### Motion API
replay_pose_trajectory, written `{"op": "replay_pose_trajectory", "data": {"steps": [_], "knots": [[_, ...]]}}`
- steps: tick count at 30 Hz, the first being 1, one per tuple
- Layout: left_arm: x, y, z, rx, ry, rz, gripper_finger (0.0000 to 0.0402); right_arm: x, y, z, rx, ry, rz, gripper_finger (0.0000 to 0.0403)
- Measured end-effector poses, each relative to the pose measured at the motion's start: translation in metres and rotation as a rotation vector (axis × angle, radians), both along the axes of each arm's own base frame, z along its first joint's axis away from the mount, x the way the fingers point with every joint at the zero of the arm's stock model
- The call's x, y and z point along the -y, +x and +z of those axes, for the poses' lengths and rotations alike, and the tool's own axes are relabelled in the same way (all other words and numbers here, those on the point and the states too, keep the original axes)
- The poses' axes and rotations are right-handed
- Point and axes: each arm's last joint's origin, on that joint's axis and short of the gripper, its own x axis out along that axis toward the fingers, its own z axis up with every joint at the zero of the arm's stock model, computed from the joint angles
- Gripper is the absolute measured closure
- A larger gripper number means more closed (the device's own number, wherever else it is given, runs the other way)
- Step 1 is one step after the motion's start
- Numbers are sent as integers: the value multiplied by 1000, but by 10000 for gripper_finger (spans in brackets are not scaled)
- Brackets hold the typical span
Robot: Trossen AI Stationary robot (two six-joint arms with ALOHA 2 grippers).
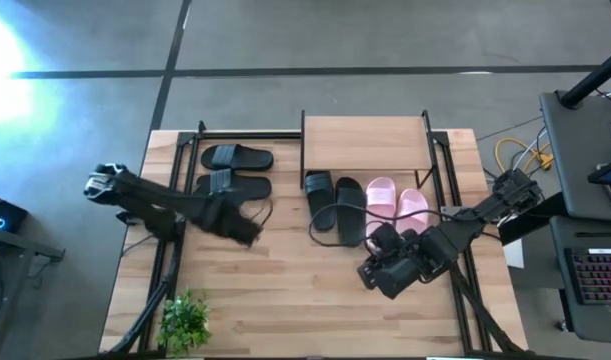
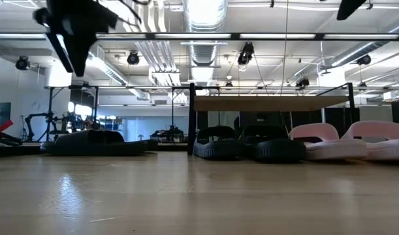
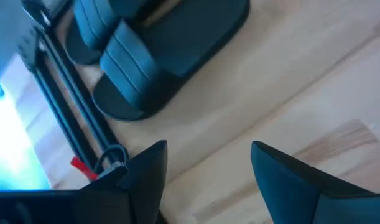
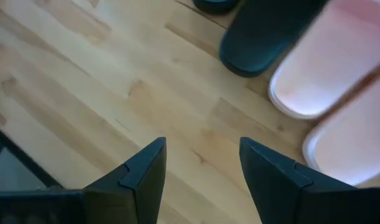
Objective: Pick and place slides into the shelf
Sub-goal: Put the black slide on the shelf
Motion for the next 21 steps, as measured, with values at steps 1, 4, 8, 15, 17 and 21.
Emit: {"op": "replay_pose_trajectory", "data": {"steps": [1,4,8,15,17,21], "knots": [[-6,4,-3,-33,-16,10,185,1,-1,0,-6,4,-19,209],[-28,11,-18,-157,-19,44,185,-1,-4,0,-11,14,-57,209],[-55,17,-33,-265,-23,95,185,-9,-11,0,-9,28,-64,209],[-92,34,-60,-318,-30,181,185,-21,-19,0,9,57,-94,209],[-99,39,-68,-318,-31,204,185,-24,-21,0,11,65,-102,209],[-111,44,-78,-323,-4,232,185,-29,-25,-1,28,72,-130,209]]}}
